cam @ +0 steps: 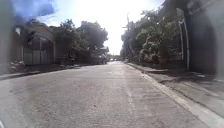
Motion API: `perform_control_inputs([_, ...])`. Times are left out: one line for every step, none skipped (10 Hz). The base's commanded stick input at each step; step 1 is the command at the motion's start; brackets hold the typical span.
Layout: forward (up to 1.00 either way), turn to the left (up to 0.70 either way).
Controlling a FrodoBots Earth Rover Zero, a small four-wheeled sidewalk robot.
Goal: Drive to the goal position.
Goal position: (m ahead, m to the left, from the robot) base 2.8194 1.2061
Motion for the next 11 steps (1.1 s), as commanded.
perform_control_inputs([0.0, 0.0])
perform_control_inputs([0.0, 0.0])
perform_control_inputs([0.0, 0.0])
perform_control_inputs([0.0, 0.0])
perform_control_inputs([0.33, 0.0])
perform_control_inputs([0.7, 0.0])
perform_control_inputs([0.7, 0.0])
perform_control_inputs([0.7, 0.0])
perform_control_inputs([0.7, 0.0])
perform_control_inputs([0.7, 0.0])
perform_control_inputs([0.7, 0.0])
